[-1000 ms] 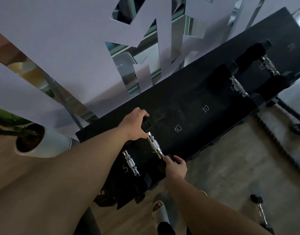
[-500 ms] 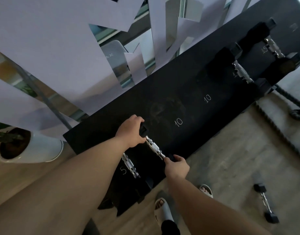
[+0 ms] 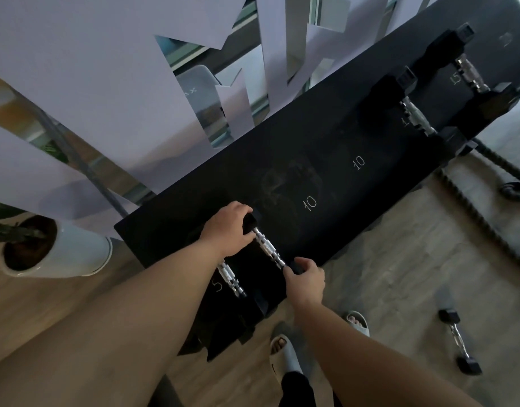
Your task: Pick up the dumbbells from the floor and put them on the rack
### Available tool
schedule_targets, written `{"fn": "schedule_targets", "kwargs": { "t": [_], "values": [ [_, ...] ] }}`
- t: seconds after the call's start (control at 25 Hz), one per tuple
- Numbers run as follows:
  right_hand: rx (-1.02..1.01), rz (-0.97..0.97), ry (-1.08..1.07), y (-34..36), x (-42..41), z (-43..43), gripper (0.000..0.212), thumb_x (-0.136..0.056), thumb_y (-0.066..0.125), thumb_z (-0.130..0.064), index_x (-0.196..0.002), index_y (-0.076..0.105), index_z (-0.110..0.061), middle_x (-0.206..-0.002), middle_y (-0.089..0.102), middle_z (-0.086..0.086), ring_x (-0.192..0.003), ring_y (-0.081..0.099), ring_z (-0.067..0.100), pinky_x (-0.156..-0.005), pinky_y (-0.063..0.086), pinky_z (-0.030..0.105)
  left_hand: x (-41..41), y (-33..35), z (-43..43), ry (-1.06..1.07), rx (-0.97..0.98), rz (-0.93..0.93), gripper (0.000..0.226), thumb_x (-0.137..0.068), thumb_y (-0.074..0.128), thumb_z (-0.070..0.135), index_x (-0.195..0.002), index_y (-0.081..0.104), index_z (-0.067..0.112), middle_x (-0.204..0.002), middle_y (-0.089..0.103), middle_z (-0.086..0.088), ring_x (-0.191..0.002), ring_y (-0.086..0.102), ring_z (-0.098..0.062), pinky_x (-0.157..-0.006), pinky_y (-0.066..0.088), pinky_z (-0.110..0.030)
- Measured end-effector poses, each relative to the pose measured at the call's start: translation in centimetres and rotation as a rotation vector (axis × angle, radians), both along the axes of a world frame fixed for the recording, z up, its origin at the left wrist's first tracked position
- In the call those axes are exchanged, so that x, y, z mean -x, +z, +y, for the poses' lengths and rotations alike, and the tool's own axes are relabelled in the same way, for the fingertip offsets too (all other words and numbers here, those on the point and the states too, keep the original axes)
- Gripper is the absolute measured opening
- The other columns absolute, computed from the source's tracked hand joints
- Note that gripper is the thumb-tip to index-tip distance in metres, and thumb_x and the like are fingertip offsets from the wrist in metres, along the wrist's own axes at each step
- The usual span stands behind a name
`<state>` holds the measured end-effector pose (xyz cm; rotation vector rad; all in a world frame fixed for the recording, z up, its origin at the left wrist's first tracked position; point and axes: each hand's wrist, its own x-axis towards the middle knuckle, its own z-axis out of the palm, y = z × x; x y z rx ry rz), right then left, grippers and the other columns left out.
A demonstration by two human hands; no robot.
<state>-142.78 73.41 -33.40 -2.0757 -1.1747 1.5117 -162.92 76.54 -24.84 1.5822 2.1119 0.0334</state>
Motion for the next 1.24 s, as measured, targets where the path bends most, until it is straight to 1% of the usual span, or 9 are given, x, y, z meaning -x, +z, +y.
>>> {"fn": "schedule_targets", "kwargs": {
  "t": [0.24,0.32,0.4,0.52,0.64,0.8,0.92,1.04,1.24],
  "values": [
    [-0.012,0.036,0.064,1.3,0.3,-1.9,0.034,-0.088,0.069,-0.036,-0.119,0.064,-0.024,-0.122,0.058,-0.002,-0.115,0.058,0.018,-0.091,0.054,0.035,2.9,3.0,-2.5,0.018,0.014,0.068,0.060,-0.089,0.072,0.043,-0.142,0.052,0.023,-0.143,0.052,0.001,-0.129,0.053,-0.021,-0.100,0.050,-0.040],
    [0.029,0.055,0.061,1.3,0.6,-3.4,0.040,-0.088,0.069,-0.041,-0.123,0.063,-0.024,-0.124,0.058,-0.001,-0.110,0.060,0.016,-0.084,0.055,0.032,4.2,3.2,-3.7,0.054,0.071,0.091,0.065,-0.087,0.074,0.046,-0.144,0.051,0.024,-0.147,0.049,0.000,-0.133,0.050,-0.022,-0.103,0.050,-0.043],
    [0.085,0.062,0.064,1.3,1.3,-5.1,0.049,-0.086,0.069,-0.049,-0.127,0.059,-0.025,-0.126,0.056,-0.002,-0.109,0.060,0.016,-0.086,0.056,0.035,4.8,2.8,-4.9,0.093,0.138,0.079,0.071,-0.085,0.077,0.046,-0.147,0.048,0.024,-0.150,0.045,-0.001,-0.136,0.046,-0.023,-0.106,0.049,-0.045],
    [0.169,0.050,0.075,1.1,2.6,-7.6,0.068,-0.076,0.069,-0.064,-0.132,0.054,-0.028,-0.134,0.053,0.000,-0.120,0.055,0.022,-0.096,0.055,0.042,4.6,1.5,-6.3,0.116,0.150,0.062,0.075,-0.083,0.080,0.043,-0.148,0.047,0.025,-0.153,0.040,0.000,-0.140,0.042,-0.025,-0.107,0.048,-0.045],
    [0.207,0.009,0.110,1.3,3.9,-8.6,0.072,-0.081,0.071,-0.060,-0.140,0.049,-0.026,-0.144,0.044,0.004,-0.135,0.041,0.029,-0.093,0.044,0.036,4.6,0.7,-7.0,0.110,0.094,0.067,0.077,-0.083,0.082,0.039,-0.149,0.046,0.025,-0.156,0.037,0.000,-0.142,0.038,-0.026,-0.107,0.047,-0.043],
    [0.249,-0.021,0.123,1.1,5.2,-9.1,0.080,-0.080,0.070,-0.064,-0.145,0.042,-0.026,-0.150,0.036,0.009,-0.138,0.038,0.033,-0.098,0.045,0.043,5.1,0.0,-7.1,0.096,0.072,0.062,0.080,-0.082,0.083,0.034,-0.151,0.043,0.027,-0.157,0.036,-0.002,-0.143,0.039,-0.028,-0.109,0.046,-0.043],
    [0.300,-0.003,0.081,0.4,6.0,-9.8,0.088,-0.077,0.073,-0.067,-0.147,0.036,-0.029,-0.153,0.026,0.009,-0.126,0.052,0.034,-0.098,0.054,0.046,5.6,-0.8,-6.8,0.106,0.085,0.043,0.089,-0.081,0.085,0.030,-0.155,0.036,0.028,-0.158,0.036,-0.005,-0.143,0.040,-0.030,-0.111,0.046,-0.046],
    [0.332,0.010,0.020,-0.3,6.5,-9.7,0.092,-0.075,0.077,-0.064,-0.148,0.032,-0.032,-0.153,0.020,0.010,-0.110,0.062,0.032,-0.089,0.059,0.042,6.1,-2.0,-6.7,0.122,0.107,0.032,0.098,-0.081,0.086,0.025,-0.159,0.027,0.030,-0.160,0.035,-0.006,-0.145,0.040,-0.031,-0.113,0.044,-0.049],
    [0.425,0.018,-0.143,-0.7,7.0,-8.8,0.089,-0.071,0.085,-0.051,-0.144,0.036,-0.037,-0.142,0.027,0.012,-0.092,0.062,0.028,-0.070,0.059,0.035,7.1,-2.2,-6.4,0.126,0.051,-0.009,0.091,-0.077,0.087,0.021,-0.152,0.035,0.032,-0.147,0.047,-0.003,-0.132,0.051,-0.025,-0.108,0.048,-0.046]
  ]
}}
